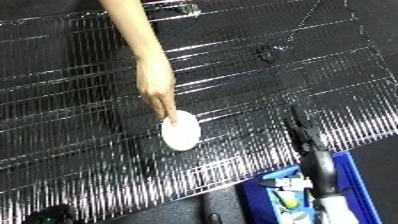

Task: Pick up the object and place it into the box

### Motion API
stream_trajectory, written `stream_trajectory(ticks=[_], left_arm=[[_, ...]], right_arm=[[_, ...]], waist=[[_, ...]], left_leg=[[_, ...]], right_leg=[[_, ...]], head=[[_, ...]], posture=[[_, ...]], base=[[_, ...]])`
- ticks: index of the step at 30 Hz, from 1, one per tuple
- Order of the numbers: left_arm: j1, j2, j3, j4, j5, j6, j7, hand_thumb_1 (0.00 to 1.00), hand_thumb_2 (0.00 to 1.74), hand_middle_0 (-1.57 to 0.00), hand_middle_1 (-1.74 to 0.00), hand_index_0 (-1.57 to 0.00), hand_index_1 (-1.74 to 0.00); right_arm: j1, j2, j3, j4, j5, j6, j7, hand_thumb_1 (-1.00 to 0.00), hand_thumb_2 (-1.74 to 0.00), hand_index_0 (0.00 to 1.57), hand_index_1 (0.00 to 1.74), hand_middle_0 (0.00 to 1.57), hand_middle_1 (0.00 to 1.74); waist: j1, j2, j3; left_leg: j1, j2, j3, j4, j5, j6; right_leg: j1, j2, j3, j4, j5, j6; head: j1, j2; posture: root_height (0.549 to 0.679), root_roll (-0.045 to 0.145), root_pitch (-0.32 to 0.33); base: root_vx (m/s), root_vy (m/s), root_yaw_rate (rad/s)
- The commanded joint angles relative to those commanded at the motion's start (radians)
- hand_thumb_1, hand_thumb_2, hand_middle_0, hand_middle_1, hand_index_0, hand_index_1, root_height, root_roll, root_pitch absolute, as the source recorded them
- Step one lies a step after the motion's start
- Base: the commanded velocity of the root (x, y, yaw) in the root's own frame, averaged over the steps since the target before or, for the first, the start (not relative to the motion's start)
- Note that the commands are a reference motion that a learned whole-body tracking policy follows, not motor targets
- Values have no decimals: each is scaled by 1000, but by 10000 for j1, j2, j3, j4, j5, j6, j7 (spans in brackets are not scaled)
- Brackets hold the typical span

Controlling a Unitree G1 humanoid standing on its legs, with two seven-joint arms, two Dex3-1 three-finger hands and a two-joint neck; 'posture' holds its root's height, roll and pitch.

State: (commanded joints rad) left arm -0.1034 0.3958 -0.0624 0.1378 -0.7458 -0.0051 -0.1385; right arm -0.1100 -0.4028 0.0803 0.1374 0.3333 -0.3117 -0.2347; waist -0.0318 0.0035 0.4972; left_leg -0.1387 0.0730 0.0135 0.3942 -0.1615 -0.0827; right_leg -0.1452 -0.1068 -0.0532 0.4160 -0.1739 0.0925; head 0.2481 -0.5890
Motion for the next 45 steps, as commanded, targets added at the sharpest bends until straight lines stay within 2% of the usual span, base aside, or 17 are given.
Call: stream_trajectory(ticks=[4,7,13,23,35,41,45], left_arm=[[-207,25,-90,33,84,-150,161,1000,1740,-1570,-1740,-1570,-1740],[-352,73,-115,69,145,-264,278,1000,1740,-1570,-1740,-1570,-1740],[-649,146,-189,109,244,-330,487,1000,1740,-1570,-1740,-1570,-1740],[-1020,251,-425,56,306,-130,729,1000,1740,-1570,-1740,-1570,-1740],[-1343,298,-662,-168,360,-62,961,1000,1740,-1570,-1740,-1570,-1740],[-1493,258,-764,-341,250,-70,1144,1000,1740,-1570,-1740,-1570,-1740],[-1555,216,-830,-447,201,-77,1285,1000,1740,-1570,-1740,-1570,-1740]], right_arm=[[-380,-159,244,191,-136,43,58,0,0,0,0,0,0],[-696,-283,402,341,-216,93,119,0,0,0,0,0,0],[-1318,-442,566,554,-296,276,176,0,0,0,0,0,0],[-2211,-567,727,754,-377,519,291,0,0,0,0,0,0],[-3225,-574,1137,853,-638,913,351,0,0,0,0,0,0],[-3814,-586,1382,834,-717,1135,308,0,0,0,0,0,0],[-4150,-609,1473,828,-617,1157,257,0,0,0,0,0,0]], waist=[[84,76,170],[145,134,227],[242,199,228],[417,230,228],[612,328,228],[710,365,228],[767,402,228]], left_leg=[[-260,-67,-67,244,-49,-12],[-512,-144,-110,443,-91,-5],[-1104,-296,-173,837,-172,30],[-2117,-473,-255,1352,-286,113],[-2986,-597,-249,1562,-407,196],[-3315,-652,-272,1668,-501,233],[-3504,-671,-275,1701,-534,259]], right_leg=[[-219,-40,-10,212,-22,-20],[-468,-87,-11,418,-40,-19],[-1103,-185,5,897,-71,28],[-2216,-298,45,1586,-86,144],[-3235,-394,73,1912,5,265],[-3612,-440,56,1991,49,301],[-3826,-465,40,2063,43,305]], head=[[33,100],[-14,228],[-203,632],[-327,1260],[-213,1999],[44,2135],[46,1987]], posture=[[670,39,-50],[669,42,-43],[666,46,-20],[660,47,31],[654,43,91],[653,42,116],[651,41,131]], base=[[-23,22,37],[-12,38,53],[-9,35,73],[2,27,83],[14,35,72],[18,33,46],[17,37,32]])
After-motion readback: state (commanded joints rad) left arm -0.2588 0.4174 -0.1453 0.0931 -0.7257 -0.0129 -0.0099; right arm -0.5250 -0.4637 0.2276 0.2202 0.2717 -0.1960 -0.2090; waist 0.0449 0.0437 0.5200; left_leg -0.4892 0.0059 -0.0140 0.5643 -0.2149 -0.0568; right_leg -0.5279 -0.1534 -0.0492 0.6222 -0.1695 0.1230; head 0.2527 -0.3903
